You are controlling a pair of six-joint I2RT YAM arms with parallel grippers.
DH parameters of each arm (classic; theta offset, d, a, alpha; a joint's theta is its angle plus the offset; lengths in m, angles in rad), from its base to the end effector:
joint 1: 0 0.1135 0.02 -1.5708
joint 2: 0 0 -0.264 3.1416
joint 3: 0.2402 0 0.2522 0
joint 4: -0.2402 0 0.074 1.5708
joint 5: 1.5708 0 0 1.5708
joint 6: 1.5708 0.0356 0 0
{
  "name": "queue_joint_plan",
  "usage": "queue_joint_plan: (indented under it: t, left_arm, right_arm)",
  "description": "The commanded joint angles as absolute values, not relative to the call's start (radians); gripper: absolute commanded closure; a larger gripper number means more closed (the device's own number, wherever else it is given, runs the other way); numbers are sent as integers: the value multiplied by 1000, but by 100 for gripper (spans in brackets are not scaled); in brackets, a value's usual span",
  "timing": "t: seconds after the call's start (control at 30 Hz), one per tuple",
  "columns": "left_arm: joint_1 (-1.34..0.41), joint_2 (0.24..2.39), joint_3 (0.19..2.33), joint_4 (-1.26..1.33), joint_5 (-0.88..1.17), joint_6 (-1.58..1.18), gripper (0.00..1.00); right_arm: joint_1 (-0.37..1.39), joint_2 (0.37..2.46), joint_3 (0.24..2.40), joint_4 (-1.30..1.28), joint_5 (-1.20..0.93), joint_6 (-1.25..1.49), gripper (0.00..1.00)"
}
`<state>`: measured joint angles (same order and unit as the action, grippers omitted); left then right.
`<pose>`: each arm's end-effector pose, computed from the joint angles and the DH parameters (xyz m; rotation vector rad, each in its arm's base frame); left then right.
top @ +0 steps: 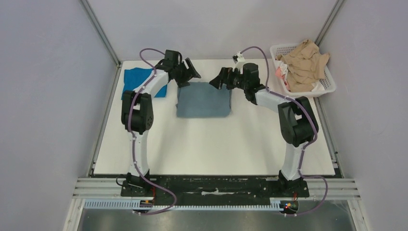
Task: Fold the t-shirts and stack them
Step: Smooth out wrinkles on the folded tshirt
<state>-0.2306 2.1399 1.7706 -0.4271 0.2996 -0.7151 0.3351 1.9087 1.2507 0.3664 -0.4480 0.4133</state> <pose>0.4726 -0.1217 0.2262 -0.4446 2.4325 -0.7900 0.4101 0.1591 0.2297 -0.2490 1.9227 0.9251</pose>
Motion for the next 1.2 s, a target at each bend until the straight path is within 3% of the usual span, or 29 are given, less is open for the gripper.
queue_joint_plan:
  t: [0.0, 0.13, 0.37, 0.67, 0.8, 0.9, 1.03, 1.17]
  left_arm:
    - [-224, 2331, 1980, -532, 334, -629, 18]
    - [-190, 2471, 2124, -626, 335, -623, 17]
    - [-156, 2548, 2099, -574, 497, -737, 17]
    - [-156, 2329, 2087, -642, 410, -669, 16]
    - [-178, 2126, 1936, -615, 340, -639, 16]
    - [-200, 1996, 1709, -472, 432, -662, 16]
    - [-239, 1909, 1464, -286, 497, -719, 15]
    - [-256, 1932, 1361, -244, 483, -722, 15]
  right_arm:
    - [336, 2050, 1382, 400, -522, 448, 2]
    - [325, 2206, 1547, 305, -461, 410, 2]
    - [287, 2406, 1680, 239, -457, 458, 2]
    - [273, 2300, 1806, 81, -449, 367, 2]
    - [299, 2084, 1643, 69, -439, 309, 2]
    - [336, 1945, 1419, 121, -459, 315, 2]
    - [378, 1834, 1114, 438, -596, 481, 2]
    - [405, 1861, 998, 616, -661, 572, 2]
